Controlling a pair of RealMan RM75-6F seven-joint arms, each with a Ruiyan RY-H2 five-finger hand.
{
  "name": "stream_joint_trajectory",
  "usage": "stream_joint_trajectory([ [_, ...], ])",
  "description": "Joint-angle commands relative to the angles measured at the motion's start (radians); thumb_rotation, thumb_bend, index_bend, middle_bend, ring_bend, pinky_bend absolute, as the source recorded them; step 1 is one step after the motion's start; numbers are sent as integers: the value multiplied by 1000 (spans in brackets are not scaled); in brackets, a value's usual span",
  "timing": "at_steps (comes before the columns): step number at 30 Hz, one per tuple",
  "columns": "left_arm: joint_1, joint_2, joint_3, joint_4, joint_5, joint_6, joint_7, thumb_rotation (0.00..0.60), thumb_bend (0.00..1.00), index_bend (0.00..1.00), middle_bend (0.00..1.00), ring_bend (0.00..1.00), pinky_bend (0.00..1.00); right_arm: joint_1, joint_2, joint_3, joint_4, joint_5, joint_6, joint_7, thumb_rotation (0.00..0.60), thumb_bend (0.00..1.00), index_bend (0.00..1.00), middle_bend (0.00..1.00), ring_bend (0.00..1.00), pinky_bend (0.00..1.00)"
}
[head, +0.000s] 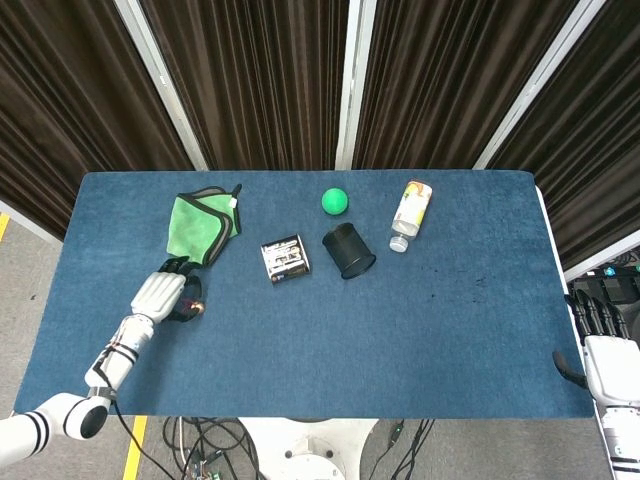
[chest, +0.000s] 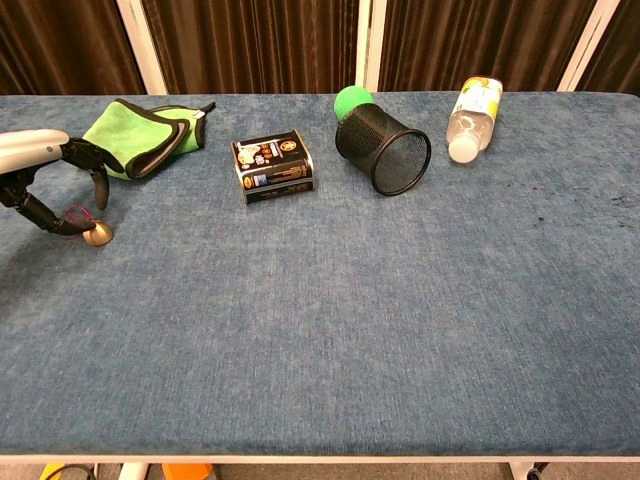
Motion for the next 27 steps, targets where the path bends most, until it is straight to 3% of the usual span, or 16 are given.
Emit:
stream_joint_trajectory([
  [1, 0, 2, 0, -3, -2, 1, 3, 600, 309, 505, 155, 0, 71, 0, 0, -1, 0, 1, -2, 0, 600, 217, 0, 0, 0, 0],
  [27, -5, 5, 7, -7, -22, -11, 24, 600, 354, 541, 167, 0, 71, 3, -5, -1, 8, 5, -10, 6, 600, 216, 0, 0, 0, 0],
])
